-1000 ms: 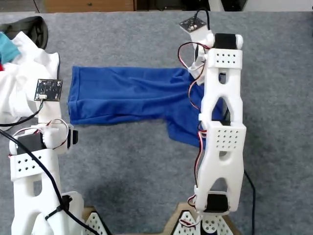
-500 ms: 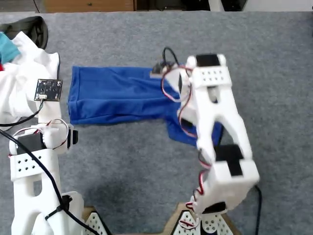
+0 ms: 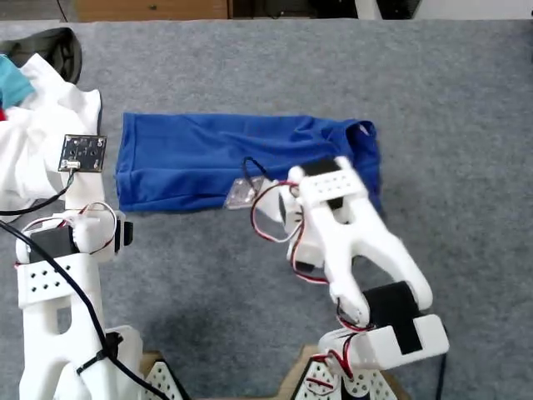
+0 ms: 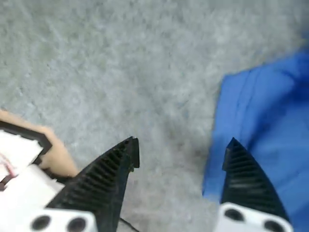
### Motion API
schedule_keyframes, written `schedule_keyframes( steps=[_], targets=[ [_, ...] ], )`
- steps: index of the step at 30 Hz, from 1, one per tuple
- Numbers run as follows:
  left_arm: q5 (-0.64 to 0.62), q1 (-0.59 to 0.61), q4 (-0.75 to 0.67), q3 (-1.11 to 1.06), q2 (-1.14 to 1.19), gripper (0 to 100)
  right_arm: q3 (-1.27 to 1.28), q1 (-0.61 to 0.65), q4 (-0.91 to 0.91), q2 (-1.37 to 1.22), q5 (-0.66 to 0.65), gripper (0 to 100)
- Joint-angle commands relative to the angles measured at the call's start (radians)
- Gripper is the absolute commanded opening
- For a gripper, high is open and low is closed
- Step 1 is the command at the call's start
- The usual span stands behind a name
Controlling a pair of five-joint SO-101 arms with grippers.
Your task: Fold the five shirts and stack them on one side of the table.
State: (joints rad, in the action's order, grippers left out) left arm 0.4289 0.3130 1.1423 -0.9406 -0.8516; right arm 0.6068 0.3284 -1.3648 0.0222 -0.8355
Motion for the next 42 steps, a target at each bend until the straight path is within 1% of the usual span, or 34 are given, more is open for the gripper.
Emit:
schedule_keyframes(
  steps=[1, 6, 11, 13, 16, 20, 23, 26, 31, 36, 39, 42],
  targets=[
    [0.008, 0.000, -0.017, 0.003, -0.016, 19, 0.018, 0.021, 0.083, -0.028, -0.005, 28.4],
    [0.008, 0.000, -0.017, 0.003, -0.016, 19, 0.016, -0.018, 0.132, -0.064, -0.006, 27.0],
    [0.009, 0.000, -0.017, 0.003, -0.016, 19, -0.048, -0.070, 0.126, -0.068, -0.009, 25.2],
    [0.031, 0.000, -0.017, 0.003, -0.016, 19, -0.082, -0.088, 0.124, -0.070, -0.009, 25.2],
    [0.040, 0.000, -0.017, -0.008, -0.016, 19, -0.111, -0.094, 0.120, -0.068, -0.009, 25.2],
    [0.040, 0.000, -0.017, -0.011, -0.016, 19, -0.170, -0.105, 0.052, -0.062, -0.006, 25.2],
    [0.040, 0.000, -0.017, -0.011, -0.016, 19, -0.275, -0.105, -0.018, -0.062, -0.003, 25.2],
    [0.040, 0.000, -0.017, -0.011, -0.016, 19, -0.366, -0.128, -0.021, -0.070, -0.003, 25.2],
    [0.041, 0.000, -0.017, -0.011, -0.016, 19, -0.437, -0.179, -0.006, -0.131, -0.008, 24.8],
    [0.041, 0.000, -0.017, -0.011, -0.018, 19, -0.538, -0.251, 0.000, -0.275, -0.003, 19.7],
    [0.041, 0.000, -0.017, -0.011, -0.018, 19, -0.584, -0.255, 0.000, -0.343, -0.002, 15.0],
    [0.041, 0.000, -0.017, -0.011, -0.018, 19, -0.613, -0.249, 0.000, -0.367, 0.031, 10.5]
  ],
)
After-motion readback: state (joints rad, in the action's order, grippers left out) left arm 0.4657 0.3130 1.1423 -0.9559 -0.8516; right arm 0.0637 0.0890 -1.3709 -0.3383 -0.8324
